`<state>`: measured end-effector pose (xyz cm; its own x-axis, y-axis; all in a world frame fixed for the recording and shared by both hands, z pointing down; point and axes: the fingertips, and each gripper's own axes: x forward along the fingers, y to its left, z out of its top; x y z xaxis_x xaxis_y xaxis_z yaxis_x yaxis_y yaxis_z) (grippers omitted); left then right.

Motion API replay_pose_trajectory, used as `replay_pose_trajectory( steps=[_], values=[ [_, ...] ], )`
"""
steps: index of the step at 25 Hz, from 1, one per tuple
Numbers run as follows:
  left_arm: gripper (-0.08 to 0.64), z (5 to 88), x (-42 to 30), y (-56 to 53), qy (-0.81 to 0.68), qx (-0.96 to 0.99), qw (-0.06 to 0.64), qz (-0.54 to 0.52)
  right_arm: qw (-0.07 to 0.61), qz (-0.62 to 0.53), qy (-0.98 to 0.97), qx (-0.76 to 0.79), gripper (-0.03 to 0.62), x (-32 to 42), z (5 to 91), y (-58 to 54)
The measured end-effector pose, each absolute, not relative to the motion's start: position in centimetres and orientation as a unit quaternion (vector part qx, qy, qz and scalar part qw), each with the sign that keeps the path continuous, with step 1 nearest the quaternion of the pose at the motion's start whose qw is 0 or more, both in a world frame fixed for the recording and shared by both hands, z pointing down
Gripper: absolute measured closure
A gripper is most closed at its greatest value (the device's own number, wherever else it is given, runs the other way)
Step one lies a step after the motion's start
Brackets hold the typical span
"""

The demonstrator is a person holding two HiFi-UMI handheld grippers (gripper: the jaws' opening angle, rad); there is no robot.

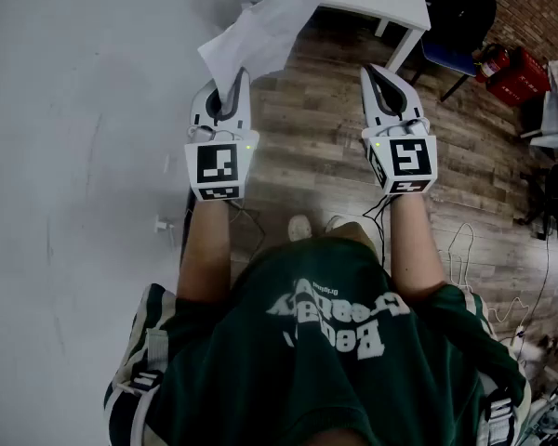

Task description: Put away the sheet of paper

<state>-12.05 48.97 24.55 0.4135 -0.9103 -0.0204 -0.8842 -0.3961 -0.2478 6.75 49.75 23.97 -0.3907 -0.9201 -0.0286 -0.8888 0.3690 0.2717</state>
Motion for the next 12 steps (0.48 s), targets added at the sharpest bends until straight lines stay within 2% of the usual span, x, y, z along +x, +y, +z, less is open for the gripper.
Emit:
replay_pose_trajectory(
  steps=[12],
  values=[
    [0.558, 24.40, -12.59, 49.49, 0.543, -0.831, 0.107, -0.053, 0.069, -0.127, -0.827, 0.544, 0.598, 5.81, 23.76, 50.04]
  ],
)
